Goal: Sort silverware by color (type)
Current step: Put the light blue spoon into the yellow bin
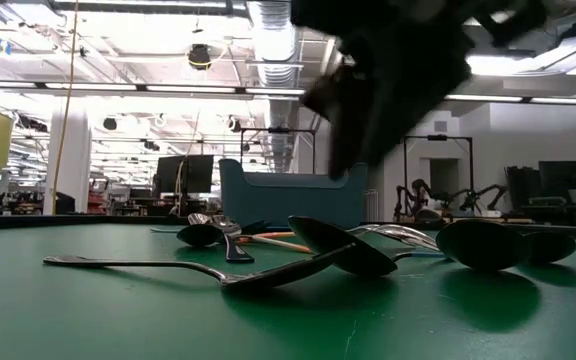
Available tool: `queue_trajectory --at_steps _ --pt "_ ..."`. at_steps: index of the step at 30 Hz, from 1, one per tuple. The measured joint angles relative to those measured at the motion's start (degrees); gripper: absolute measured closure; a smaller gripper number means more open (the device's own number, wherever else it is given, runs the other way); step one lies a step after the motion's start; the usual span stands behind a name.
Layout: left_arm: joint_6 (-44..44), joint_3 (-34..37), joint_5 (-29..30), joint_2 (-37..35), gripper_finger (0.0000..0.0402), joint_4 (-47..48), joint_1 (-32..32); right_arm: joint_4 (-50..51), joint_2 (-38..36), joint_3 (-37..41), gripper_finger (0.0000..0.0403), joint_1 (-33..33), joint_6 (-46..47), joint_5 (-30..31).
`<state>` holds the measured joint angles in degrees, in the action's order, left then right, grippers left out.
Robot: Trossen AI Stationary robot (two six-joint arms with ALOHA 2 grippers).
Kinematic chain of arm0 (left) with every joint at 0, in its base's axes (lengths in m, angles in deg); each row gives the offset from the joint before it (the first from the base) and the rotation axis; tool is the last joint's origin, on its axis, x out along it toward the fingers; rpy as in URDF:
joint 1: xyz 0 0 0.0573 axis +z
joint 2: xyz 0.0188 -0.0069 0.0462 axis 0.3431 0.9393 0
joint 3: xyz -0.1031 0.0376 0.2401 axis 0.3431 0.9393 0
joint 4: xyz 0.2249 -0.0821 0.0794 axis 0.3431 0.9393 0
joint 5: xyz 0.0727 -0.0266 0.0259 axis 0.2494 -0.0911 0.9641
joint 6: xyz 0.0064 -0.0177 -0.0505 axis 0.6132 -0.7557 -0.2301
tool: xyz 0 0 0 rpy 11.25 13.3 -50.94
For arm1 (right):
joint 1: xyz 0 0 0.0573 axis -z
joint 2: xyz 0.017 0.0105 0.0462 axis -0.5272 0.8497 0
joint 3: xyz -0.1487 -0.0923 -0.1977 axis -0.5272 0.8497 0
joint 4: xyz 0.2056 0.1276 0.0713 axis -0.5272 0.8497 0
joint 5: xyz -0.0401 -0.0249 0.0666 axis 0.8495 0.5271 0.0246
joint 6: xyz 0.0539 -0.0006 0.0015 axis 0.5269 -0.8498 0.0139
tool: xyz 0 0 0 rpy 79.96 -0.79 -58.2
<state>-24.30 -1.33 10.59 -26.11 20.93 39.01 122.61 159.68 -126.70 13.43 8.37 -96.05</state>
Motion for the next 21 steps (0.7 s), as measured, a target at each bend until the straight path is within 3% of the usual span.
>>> queue_trajectory --at_steps 21 --pt "1.09 0.0 2.07 0.02 0.0315 0.9 0.0 -0.27 4.45 0.04 0.0221 -2.91 -0.43 1.37"
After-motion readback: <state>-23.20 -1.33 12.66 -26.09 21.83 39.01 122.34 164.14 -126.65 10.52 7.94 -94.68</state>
